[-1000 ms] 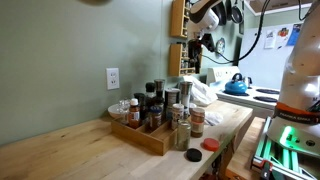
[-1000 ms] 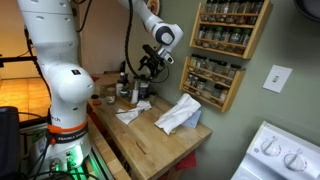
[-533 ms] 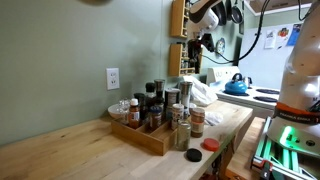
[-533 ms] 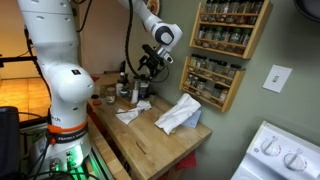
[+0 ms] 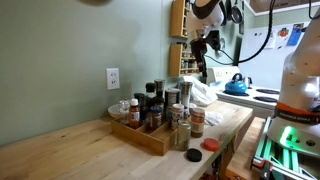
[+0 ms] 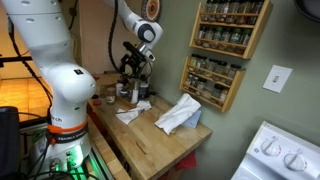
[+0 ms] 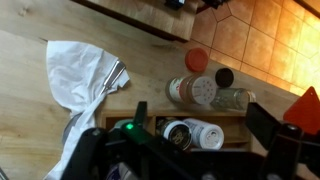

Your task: Put the orange lid on the bottle on the right and the black lid on the container on the left

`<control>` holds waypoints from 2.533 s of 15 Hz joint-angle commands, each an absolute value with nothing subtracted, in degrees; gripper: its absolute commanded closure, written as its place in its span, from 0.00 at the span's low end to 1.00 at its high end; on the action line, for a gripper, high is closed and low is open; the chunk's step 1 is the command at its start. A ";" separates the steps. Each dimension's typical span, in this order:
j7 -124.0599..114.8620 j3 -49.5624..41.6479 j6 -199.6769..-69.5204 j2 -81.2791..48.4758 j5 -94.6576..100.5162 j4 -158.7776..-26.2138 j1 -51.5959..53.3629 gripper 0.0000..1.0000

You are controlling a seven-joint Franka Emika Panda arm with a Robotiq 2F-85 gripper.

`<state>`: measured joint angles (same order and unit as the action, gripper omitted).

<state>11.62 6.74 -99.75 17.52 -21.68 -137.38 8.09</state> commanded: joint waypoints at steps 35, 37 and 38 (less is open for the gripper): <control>-13.28 24.62 -121.89 10.20 -25.61 -148.65 22.72 0.00; -11.65 23.68 -122.00 11.41 -26.59 -148.51 22.61 0.00; -11.64 23.59 -122.00 11.31 -26.60 -148.40 22.58 0.00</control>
